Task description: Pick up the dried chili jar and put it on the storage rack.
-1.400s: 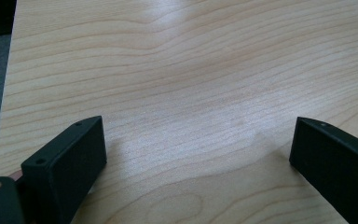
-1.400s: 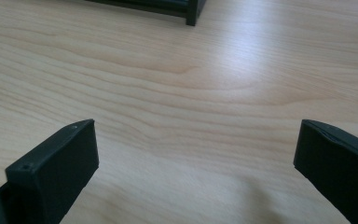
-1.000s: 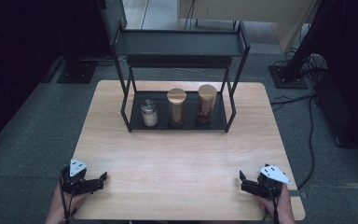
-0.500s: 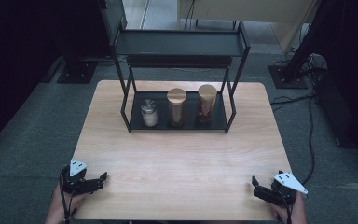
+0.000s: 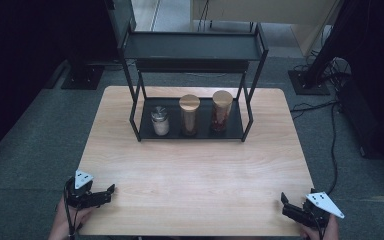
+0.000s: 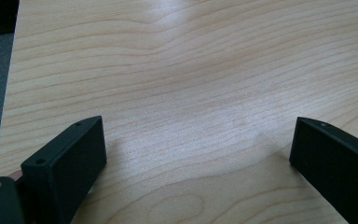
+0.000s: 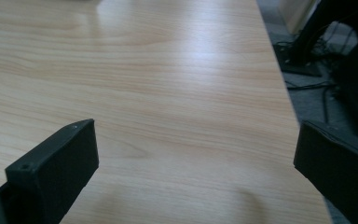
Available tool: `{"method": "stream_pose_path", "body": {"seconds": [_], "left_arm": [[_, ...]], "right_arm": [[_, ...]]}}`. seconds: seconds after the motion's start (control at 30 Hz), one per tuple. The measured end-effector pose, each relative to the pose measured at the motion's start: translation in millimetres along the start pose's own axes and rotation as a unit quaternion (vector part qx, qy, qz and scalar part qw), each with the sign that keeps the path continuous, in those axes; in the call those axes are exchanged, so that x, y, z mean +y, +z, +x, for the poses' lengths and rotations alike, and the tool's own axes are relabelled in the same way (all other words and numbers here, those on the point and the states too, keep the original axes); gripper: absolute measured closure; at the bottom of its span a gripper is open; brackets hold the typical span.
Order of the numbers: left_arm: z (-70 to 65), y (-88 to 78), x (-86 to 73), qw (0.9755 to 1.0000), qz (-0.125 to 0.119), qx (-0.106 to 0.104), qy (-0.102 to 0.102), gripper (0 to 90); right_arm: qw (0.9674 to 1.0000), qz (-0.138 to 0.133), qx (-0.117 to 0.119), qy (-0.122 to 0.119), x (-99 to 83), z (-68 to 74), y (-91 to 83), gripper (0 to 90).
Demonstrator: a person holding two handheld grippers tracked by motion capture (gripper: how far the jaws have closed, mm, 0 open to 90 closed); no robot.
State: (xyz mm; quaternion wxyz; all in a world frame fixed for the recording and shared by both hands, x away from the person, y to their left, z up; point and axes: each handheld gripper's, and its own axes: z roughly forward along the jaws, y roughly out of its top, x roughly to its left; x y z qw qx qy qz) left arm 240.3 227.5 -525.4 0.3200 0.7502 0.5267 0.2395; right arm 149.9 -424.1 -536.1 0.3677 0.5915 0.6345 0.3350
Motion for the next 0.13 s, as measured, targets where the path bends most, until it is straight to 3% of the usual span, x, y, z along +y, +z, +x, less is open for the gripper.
{"method": "stream_pose_path", "body": {"seconds": [0.13], "left_arm": [[0.1, 0.1, 0.1, 1.0, 0.0, 0.001, -0.001, 3.8]], "right_arm": [[0.9994, -0.005, 0.015, 0.03, -1.6, -9.1, -4.7, 0.0]]}}
